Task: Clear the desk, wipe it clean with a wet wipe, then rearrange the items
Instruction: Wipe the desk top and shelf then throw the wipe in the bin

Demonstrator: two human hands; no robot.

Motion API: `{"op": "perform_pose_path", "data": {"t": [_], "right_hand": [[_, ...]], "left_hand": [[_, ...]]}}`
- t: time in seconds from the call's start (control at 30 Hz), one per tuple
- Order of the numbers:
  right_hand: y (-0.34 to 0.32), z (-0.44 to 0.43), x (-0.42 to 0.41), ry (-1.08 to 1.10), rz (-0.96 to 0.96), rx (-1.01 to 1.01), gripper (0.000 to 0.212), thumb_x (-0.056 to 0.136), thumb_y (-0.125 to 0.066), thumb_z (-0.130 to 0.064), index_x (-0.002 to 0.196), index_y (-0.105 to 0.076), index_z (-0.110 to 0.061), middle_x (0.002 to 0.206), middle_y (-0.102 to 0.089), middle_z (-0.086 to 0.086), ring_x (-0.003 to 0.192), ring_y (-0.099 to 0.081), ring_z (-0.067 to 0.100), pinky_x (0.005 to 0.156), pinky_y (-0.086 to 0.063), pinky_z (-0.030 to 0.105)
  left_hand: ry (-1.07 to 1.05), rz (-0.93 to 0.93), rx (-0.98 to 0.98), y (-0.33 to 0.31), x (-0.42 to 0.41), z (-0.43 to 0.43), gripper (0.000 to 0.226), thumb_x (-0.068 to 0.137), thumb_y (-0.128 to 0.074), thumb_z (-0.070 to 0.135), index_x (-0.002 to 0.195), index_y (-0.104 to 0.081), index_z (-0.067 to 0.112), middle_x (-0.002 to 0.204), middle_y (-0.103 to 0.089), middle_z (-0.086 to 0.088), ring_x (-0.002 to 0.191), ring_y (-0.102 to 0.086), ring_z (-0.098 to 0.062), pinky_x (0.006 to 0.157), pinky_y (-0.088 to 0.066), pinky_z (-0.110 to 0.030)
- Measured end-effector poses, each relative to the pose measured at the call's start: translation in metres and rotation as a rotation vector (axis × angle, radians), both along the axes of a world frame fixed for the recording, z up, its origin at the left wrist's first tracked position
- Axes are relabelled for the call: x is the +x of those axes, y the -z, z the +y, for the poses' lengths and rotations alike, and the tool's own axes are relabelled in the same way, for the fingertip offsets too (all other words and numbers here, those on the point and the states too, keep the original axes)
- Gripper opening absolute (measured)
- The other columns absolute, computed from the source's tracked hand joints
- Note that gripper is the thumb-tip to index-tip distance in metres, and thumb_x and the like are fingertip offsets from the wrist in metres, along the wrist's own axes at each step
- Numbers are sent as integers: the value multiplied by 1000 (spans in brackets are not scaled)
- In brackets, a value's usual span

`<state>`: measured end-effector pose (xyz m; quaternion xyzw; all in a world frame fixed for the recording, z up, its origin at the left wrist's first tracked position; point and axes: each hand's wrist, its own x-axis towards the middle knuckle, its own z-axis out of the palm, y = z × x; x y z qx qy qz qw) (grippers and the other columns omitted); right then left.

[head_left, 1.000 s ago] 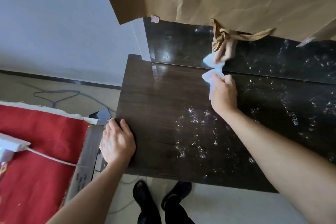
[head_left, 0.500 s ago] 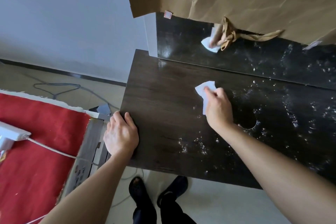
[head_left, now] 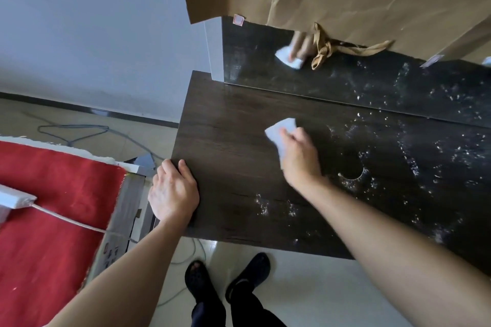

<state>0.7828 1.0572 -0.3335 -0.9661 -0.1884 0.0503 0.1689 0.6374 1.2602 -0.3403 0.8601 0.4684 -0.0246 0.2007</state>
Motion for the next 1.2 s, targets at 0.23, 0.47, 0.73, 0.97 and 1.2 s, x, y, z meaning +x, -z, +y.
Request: {"op": "perform_pose_path", "data": {"t": [0.23, 0.47, 0.73, 0.97, 1.2], "right_hand": [[-4, -52, -104, -407, 150, 175, 22, 86, -63, -13, 108, -66, -12, 91, -56, 3, 83, -55, 18, 72, -50, 29], [-1, 3, -31, -5, 40, 60, 45, 86, -47, 0, 127, -55, -15, 109, -50, 14, 95, -49, 29, 76, -39, 29], [-11, -55, -159, -203, 182, 49, 44, 87, -55, -7, 123, -50, -33, 107, -50, 0, 94, -49, 16, 73, -51, 34], [-1, 25, -118, 116, 67, -5, 52, 69, -64, 7, 118, -58, -9, 92, -51, 15, 82, -53, 35, 60, -45, 37], [-17, -59, -210, 41, 106, -30, 4, 92, -53, -34, 97, -52, -34, 96, -53, -5, 87, -53, 13, 72, -44, 31]], "left_hand": [[12, -16, 0, 0, -1, 1, 41, 99, -23, 41, 99, -46, 8, 110, -59, -16, 104, -54, -38, 82, -41, -46], [30, -11, -2, 2, -3, 3, 42, 100, -23, 40, 104, -47, 6, 111, -58, -16, 105, -53, -37, 82, -40, -46], [49, -46, -21, -2, -4, 4, 43, 100, -24, 40, 106, -47, 4, 112, -57, -19, 106, -52, -39, 82, -40, -47], [70, -59, -12, 2, -6, 4, 45, 100, -21, 41, 109, -46, 5, 115, -56, -18, 108, -51, -38, 84, -40, -48], [60, -73, -7, 2, -5, 4, 47, 100, -21, 41, 110, -46, 3, 118, -55, -20, 108, -51, -42, 86, -39, -51]]}}
